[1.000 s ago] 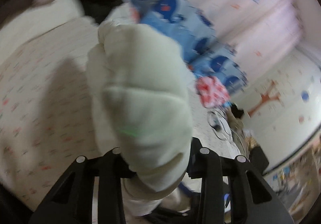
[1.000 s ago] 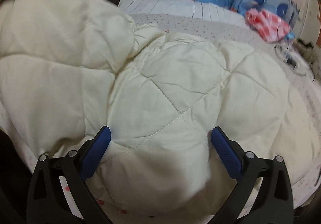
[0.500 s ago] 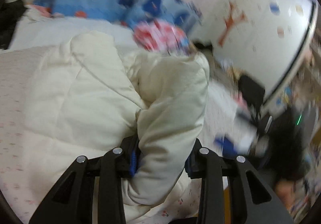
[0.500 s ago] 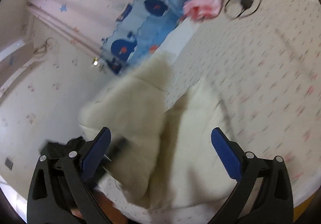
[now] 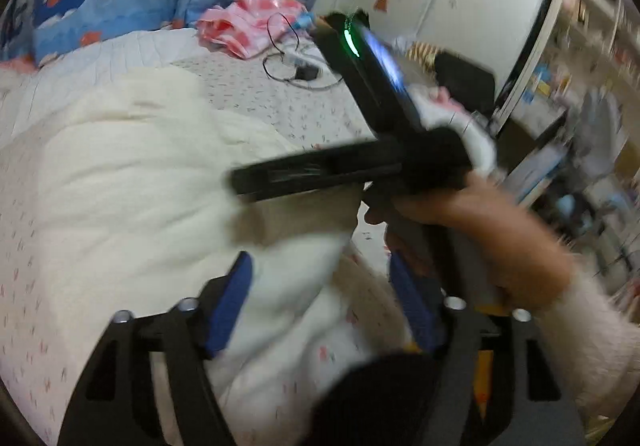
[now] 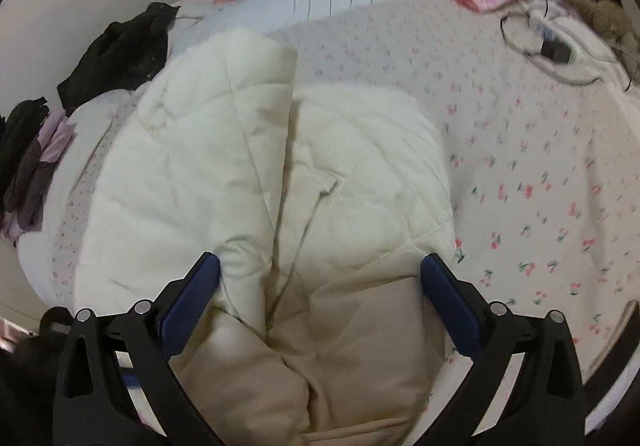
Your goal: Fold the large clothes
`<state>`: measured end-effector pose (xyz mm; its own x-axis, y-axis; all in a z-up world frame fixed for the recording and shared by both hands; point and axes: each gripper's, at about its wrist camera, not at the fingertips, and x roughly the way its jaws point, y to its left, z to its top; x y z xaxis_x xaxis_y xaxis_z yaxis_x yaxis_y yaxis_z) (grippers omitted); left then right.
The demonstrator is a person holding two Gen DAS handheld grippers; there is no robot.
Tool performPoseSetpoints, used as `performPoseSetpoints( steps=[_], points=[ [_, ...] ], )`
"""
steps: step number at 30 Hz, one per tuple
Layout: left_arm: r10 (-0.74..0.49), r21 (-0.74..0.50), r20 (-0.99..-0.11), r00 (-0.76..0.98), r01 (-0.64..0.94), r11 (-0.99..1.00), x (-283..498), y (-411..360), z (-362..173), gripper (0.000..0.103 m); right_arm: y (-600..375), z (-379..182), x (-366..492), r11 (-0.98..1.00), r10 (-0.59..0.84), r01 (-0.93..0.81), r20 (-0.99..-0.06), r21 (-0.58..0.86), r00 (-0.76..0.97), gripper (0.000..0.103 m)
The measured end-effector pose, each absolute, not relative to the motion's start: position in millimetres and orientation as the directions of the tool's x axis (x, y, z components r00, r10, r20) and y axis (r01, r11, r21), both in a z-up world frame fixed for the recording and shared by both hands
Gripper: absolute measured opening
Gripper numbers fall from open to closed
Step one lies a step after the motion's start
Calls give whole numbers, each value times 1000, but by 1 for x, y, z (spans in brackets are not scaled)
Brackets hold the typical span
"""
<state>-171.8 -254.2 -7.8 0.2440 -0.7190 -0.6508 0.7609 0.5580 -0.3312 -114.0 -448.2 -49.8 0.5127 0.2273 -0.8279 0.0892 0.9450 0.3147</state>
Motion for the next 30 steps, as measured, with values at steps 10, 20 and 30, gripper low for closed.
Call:
performPoseSetpoints(
  steps=[10, 20, 30],
  points=[
    [-701, -654, -632, 331, 258, 711, -49, -115, -80, 93, -467, -72, -117, 863, 358, 134, -777, 487, 518, 97],
    [-706, -585, -617, 349, 397, 707, -48, -150, -47, 85, -433, -79, -79, 714, 537, 126, -655, 688, 532, 97],
    [-444, -360, -793, 416, 268, 894, -59, -6, -50, 85, -262, -84, -43, 844, 536, -196, -792, 499, 292, 97]
  ],
)
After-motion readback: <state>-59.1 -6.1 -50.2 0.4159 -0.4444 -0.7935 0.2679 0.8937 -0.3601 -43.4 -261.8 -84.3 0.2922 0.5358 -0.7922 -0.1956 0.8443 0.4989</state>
